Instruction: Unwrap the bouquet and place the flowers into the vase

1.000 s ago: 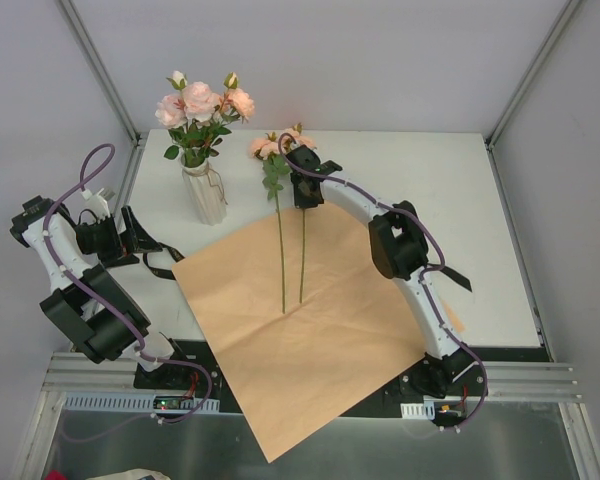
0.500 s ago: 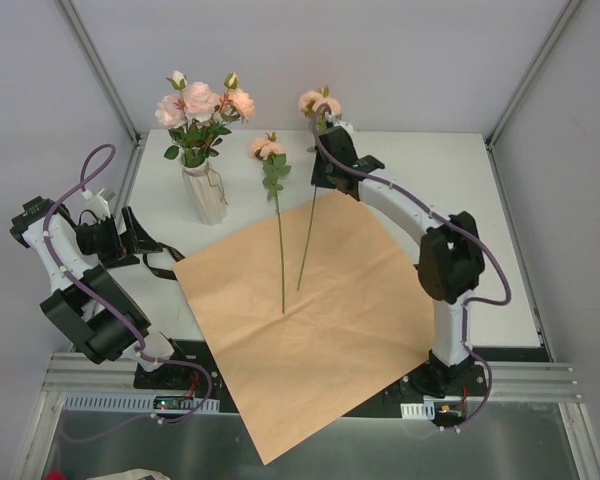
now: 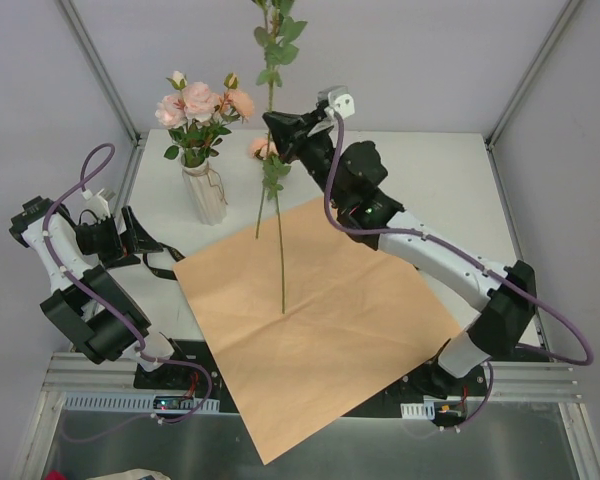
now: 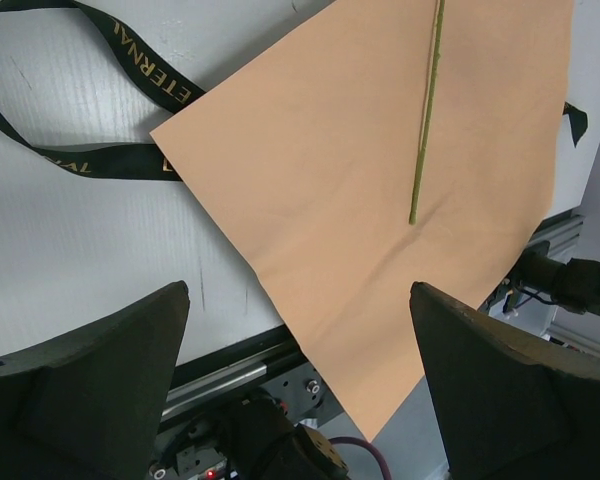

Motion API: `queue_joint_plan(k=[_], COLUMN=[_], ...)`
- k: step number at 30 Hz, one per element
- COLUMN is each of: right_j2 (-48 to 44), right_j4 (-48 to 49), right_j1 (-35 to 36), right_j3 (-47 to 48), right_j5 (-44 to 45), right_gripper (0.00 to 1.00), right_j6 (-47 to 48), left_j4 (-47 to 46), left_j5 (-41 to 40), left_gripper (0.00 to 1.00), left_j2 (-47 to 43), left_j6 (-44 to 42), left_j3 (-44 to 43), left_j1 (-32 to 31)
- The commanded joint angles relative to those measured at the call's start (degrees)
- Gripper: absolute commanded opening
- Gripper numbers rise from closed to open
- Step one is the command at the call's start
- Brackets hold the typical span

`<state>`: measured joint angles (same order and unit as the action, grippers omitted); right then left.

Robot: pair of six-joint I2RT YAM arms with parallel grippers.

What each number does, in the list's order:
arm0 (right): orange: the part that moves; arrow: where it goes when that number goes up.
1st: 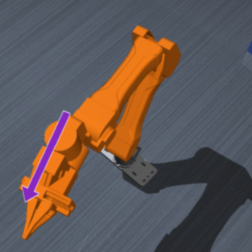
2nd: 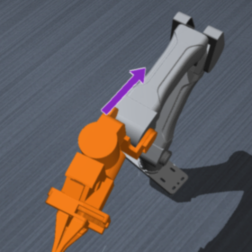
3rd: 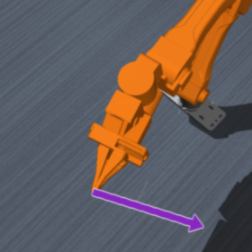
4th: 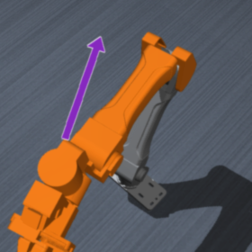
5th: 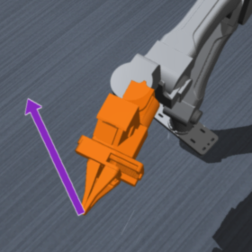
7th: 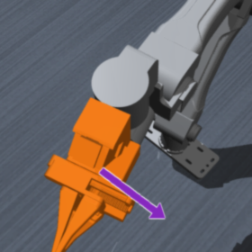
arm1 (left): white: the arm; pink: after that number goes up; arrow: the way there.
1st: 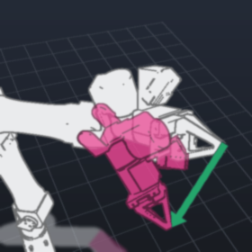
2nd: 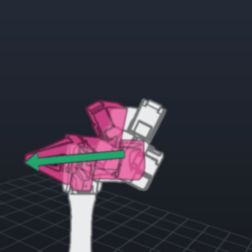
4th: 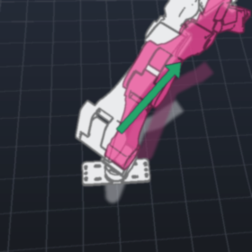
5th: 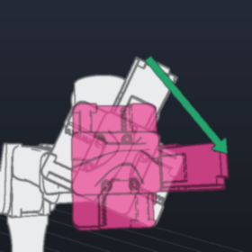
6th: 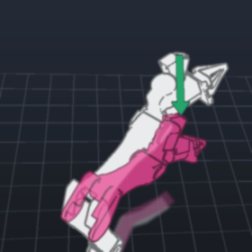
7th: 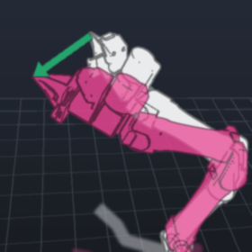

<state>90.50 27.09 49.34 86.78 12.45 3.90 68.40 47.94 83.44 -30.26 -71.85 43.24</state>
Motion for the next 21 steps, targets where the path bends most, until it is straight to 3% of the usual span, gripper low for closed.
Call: queue_joint_plan(k=[1,8,13,21], right_j2=[3.70,14.69,22.86,31.05], right_j4=[34.99,38.92,35.67,32.59], right_j1=[4.18,7.61,8.40,7.70], right_j3=[0.13,14.53,27.44,38.45], right_j5=[-10.50,-19.03,-20.62,-21.15], right_gripper=[0.01,0.01,0.01,0.01], right_j6=[16.83,21.67,22.99,21.68], left_j4=[2.18,2.70,3.05,3.67], left_j5=[2.77,2.16,1.71,1.36], left_gripper=[0.92,0.92,0.92,0.92], left_j2=[-0.12,-0.82,-0.82,1.38], left_j6=[-0.85,-1.47,-2.87,-4.19], left_j3=[-2.15,-1.80,-2.15,-3.64], left_j1=[0.53,0.61,0.53,0.61])
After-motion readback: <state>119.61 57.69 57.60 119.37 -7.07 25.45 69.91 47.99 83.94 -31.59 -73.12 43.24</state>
